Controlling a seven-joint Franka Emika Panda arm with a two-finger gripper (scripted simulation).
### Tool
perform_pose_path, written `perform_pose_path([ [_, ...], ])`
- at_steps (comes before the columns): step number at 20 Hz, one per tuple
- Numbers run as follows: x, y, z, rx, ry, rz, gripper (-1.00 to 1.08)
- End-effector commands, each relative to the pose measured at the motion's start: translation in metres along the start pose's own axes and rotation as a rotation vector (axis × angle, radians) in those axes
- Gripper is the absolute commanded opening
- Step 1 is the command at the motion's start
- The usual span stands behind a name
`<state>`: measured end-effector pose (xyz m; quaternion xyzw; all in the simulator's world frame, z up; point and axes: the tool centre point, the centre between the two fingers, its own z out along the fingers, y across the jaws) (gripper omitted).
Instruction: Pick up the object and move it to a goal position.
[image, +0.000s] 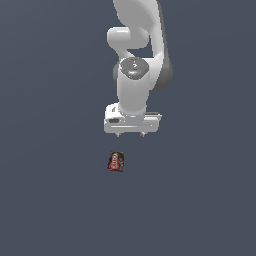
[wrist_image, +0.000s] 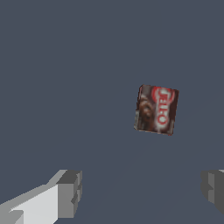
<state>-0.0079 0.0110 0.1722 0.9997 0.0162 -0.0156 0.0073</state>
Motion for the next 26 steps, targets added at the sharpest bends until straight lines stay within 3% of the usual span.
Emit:
perform_pose_path([
  [1,0.002,-0.002,-0.004,0.000,0.004,-0.003,1.00],
  [13,0.011,0.009,0.014,0.005,0.007,0.025,1.00],
  [26,0.043,0.054,0.086,0.016,0.025,0.135,1.00],
])
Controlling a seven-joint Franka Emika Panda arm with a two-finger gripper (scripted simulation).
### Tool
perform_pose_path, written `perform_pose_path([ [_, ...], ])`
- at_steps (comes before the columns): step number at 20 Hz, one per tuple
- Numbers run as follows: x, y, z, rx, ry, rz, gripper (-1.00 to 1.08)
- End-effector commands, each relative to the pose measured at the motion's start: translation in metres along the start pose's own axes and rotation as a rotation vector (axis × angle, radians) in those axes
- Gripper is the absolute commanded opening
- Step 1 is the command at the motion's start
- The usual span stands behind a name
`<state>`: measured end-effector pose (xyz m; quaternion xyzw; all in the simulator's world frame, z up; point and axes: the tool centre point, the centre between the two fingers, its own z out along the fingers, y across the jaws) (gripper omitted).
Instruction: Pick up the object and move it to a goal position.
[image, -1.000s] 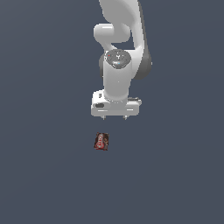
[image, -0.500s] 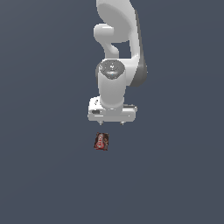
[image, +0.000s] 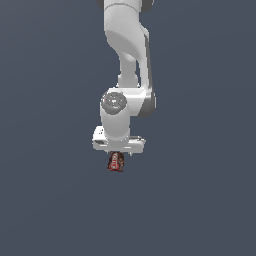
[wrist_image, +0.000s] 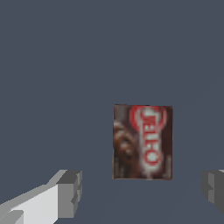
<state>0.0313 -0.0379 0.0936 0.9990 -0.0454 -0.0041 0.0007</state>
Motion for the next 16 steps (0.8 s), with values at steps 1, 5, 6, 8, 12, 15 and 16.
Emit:
perform_pose_path([
  [1,0.005,0.007,0.012,0.001,0.004,0.017,1.00],
  [5,0.009,0.014,0.024,0.002,0.007,0.034,1.00],
  [6,0.010,0.015,0.025,0.002,0.008,0.036,1.00],
  [8,0.010,0.016,0.027,0.002,0.008,0.039,1.00],
  [12,0.009,0.016,0.028,0.002,0.007,0.038,1.00],
  [15,0.009,0.016,0.036,0.002,0.007,0.038,1.00],
  [16,0.009,0.016,0.040,0.002,0.007,0.038,1.00],
])
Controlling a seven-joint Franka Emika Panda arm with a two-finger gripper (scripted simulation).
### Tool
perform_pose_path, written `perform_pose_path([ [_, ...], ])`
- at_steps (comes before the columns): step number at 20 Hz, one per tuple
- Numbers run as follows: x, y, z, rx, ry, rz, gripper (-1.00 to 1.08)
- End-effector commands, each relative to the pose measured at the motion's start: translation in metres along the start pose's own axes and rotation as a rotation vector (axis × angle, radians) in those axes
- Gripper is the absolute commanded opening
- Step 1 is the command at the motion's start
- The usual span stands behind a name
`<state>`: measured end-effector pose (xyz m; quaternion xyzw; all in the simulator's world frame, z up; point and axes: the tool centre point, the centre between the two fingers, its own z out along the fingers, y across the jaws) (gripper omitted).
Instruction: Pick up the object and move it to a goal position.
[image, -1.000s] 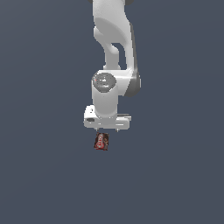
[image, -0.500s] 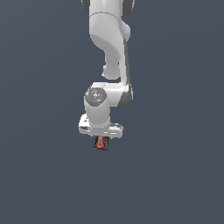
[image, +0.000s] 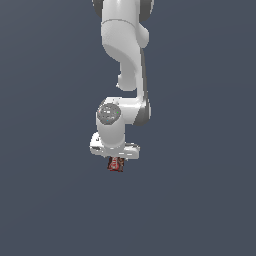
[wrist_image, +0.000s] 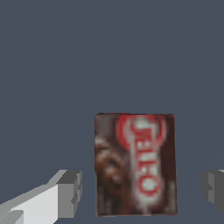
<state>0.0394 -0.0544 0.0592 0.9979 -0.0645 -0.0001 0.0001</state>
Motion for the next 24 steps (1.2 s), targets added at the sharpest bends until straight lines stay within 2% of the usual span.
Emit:
perform_pose_path([
  [1,-0.001,0.000,0.010,0.000,-0.001,0.000,1.00],
  [7,-0.001,0.000,0.038,0.000,0.000,0.001,1.00],
  [12,0.000,0.000,0.044,0.000,0.000,0.001,1.00],
  [13,0.000,0.000,0.044,0.000,0.000,0.001,-1.00],
  [24,0.001,0.000,0.043,0.000,0.001,0.001,-1.00],
])
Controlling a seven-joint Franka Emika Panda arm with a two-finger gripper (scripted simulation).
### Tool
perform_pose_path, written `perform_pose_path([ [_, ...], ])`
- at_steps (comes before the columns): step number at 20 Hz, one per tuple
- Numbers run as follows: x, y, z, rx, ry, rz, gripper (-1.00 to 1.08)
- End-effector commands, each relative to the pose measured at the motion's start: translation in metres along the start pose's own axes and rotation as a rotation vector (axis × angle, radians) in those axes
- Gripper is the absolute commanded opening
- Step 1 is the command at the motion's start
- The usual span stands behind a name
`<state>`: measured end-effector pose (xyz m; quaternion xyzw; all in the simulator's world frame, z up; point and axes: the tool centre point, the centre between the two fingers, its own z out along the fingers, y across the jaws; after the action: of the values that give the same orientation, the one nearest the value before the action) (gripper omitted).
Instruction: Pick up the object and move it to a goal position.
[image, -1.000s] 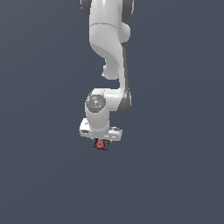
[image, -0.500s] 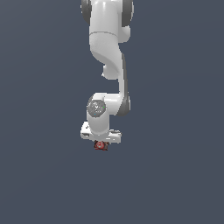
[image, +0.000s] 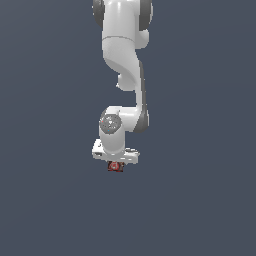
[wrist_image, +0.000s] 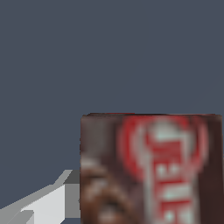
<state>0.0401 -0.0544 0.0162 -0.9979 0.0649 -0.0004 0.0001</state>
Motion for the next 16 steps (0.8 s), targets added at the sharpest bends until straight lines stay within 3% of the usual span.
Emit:
perform_pose_path([
  [1,0.000,-0.001,-0.001,0.000,0.000,0.000,-1.00],
  [8,0.003,-0.019,-0.028,0.000,0.000,0.000,-1.00],
  [16,0.009,-0.063,-0.095,-0.001,0.000,0.001,-1.00],
])
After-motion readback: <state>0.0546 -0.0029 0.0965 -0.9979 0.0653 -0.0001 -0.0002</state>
